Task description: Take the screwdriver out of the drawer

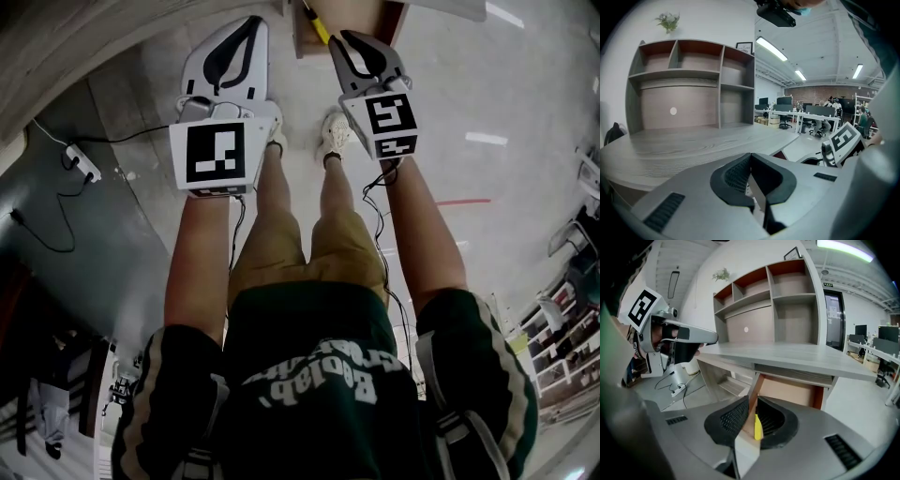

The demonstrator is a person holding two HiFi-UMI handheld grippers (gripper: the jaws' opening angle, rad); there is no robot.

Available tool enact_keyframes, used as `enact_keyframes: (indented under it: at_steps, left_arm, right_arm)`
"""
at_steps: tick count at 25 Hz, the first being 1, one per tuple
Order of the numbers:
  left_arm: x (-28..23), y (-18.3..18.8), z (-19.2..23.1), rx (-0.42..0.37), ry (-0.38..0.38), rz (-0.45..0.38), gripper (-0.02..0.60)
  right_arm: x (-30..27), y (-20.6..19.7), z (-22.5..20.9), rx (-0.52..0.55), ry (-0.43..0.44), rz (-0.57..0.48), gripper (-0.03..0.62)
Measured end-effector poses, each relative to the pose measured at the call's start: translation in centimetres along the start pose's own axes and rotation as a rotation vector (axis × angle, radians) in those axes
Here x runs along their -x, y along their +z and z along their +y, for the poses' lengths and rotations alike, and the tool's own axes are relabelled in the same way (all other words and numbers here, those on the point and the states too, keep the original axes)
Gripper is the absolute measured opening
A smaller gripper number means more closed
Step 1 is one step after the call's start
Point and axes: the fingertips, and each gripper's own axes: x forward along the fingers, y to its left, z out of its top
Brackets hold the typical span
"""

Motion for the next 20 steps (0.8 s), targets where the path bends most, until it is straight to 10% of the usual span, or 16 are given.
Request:
enact_keyframes:
  at_steps: [4,20]
  left_arm:
    - [-0.6,-1.2,0.5,0.001,0.003,0.015,0.018]
    - [-2.8,-4.3,2.7,0.037,0.006,0.035,0.018]
  right_arm:
    - [-1.7,-1.7,-0.4,0.010,0.002,0.038,0.144]
    - [-7.7,-6.4,-1.7,0.076,-0.061,0.143,0.146]
